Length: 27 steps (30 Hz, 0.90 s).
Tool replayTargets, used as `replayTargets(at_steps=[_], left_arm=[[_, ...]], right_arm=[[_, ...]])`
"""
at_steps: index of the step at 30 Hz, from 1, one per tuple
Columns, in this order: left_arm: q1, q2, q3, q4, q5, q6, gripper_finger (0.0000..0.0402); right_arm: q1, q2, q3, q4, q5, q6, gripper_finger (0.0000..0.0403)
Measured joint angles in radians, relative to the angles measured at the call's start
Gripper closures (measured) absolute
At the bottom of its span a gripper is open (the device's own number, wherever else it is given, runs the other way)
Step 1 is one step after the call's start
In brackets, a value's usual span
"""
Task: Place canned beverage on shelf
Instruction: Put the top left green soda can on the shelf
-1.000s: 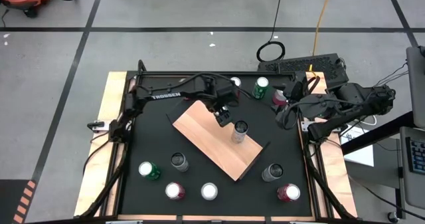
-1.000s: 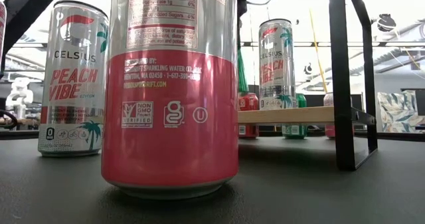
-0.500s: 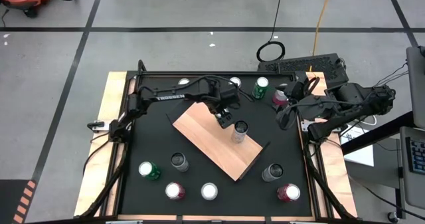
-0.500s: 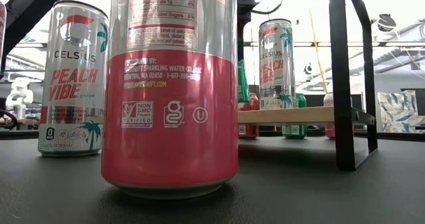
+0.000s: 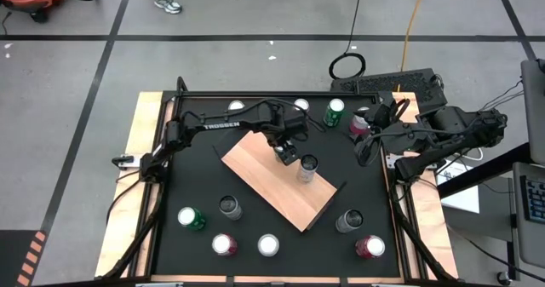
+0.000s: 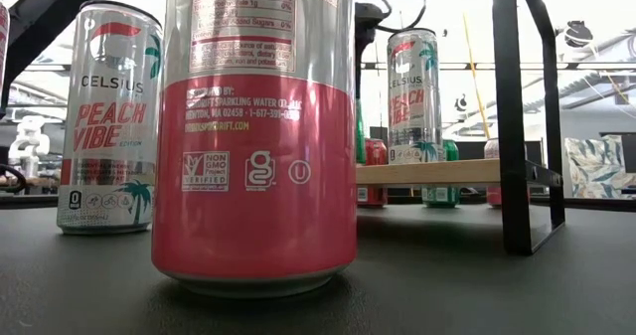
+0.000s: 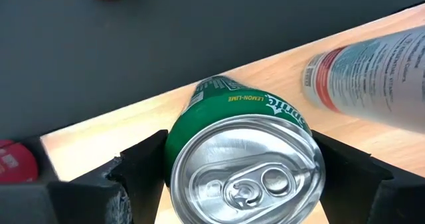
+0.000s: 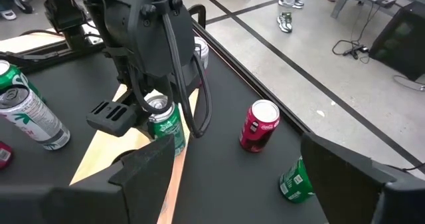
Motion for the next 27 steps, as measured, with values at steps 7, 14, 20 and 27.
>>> replayTargets(at_steps=[7,14,20,27], left_arm=[[0.0,0.006,0.0,0.011,0.013,0.003,0.0098],[0.001,0.005,0.0,0.013,0.015,0.008,0.0098],[0.001,0.005,0.0,0.012,0.015,0.008,0.0097],[0.0,0.02,0.0,0.01,0.032,0.009,0.0097]], right_arm=[[0.0,0.0,0.0,0.008,0.0,0.003,0.0101],[0.0,0.0,0.0,0.008,-0.001,0.056,0.0101],[0.0,0.0,0.0,0.008,-0.001,0.093,0.0101],[0.0,0.0,0.0,0.008,-0.001,0.093,0.0101]])
